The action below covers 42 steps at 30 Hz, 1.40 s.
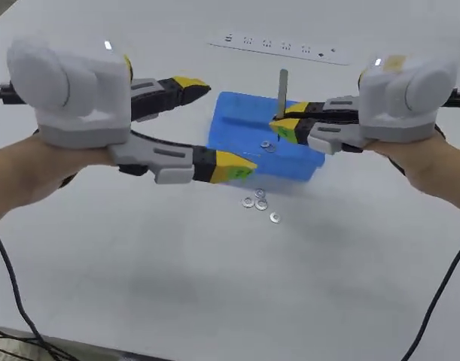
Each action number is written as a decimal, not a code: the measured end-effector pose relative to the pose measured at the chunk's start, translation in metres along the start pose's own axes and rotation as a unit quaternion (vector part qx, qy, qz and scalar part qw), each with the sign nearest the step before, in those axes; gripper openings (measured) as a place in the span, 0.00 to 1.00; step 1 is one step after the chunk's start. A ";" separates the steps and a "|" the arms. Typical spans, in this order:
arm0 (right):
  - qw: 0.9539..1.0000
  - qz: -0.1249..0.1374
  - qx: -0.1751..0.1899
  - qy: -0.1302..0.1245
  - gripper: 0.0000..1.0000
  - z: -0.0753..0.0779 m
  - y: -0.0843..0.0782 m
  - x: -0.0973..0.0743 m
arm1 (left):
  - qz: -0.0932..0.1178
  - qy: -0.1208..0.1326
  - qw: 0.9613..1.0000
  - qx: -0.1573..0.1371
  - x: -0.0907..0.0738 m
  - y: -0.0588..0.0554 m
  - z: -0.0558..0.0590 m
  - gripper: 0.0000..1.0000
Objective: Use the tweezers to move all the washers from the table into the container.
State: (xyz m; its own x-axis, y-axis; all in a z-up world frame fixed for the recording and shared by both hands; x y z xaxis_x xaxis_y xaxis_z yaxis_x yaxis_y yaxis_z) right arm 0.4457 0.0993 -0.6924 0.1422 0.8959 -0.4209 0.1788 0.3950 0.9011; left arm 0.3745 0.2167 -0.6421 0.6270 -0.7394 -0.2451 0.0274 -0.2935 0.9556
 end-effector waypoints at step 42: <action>0.995 -0.009 -0.071 0.067 0.10 -0.031 0.011 -0.005 | -0.037 -0.139 0.971 0.193 0.043 0.042 0.020 0.05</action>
State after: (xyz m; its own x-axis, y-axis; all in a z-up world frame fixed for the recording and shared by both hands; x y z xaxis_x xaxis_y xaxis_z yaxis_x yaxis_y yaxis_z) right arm 0.4166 0.1051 -0.6770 0.0081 0.9037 -0.4281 0.0387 0.4275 0.9032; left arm 0.3870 0.1609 -0.6160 0.3983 -0.8274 -0.3960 -0.2629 -0.5166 0.8149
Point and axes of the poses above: the centre of the closed fingertips' face, and the gripper's own axes: x roughly forward along the fingers, z roughly to its right, y roughly out of its top, the point moved 6 cm from there along -x, roughly backward along the fingers, and after that the axes turned 12 degrees about x, right-handed, at the moved point
